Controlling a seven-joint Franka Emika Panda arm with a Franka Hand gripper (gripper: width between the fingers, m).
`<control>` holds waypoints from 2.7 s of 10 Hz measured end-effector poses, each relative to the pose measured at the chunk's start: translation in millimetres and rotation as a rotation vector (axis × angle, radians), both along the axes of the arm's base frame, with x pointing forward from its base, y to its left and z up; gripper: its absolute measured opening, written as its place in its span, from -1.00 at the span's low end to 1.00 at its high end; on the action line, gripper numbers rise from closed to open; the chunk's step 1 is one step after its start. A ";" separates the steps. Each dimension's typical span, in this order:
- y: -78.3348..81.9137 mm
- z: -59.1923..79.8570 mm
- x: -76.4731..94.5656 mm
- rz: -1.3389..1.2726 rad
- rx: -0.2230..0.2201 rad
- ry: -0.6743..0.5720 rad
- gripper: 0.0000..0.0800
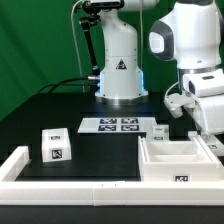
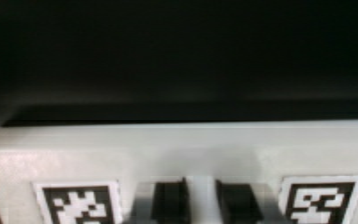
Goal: Assemble cabinet
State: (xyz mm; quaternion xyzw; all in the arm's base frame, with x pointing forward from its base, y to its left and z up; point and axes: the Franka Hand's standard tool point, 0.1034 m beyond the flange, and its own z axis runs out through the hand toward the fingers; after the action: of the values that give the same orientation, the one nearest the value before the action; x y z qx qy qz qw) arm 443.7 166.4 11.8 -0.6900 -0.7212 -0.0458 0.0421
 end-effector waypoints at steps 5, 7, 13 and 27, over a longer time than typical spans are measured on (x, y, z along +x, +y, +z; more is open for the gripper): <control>-14.9 20.5 1.3 -0.071 -0.023 -0.010 -0.83; -31.3 31.2 1.0 -0.078 -0.048 0.003 -0.83; -67.4 39.1 8.9 -0.132 -0.055 -0.007 -0.83; -67.4 46.5 23.5 -0.141 -0.054 -0.020 -0.83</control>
Offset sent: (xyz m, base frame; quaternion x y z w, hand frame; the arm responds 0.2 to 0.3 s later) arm -0.0079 -0.0208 0.0209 0.0234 -0.0383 0.0894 0.9950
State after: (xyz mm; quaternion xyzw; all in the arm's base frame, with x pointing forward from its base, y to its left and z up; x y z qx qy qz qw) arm 467.2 99.0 58.4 -0.7394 -0.6721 -0.0359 0.0130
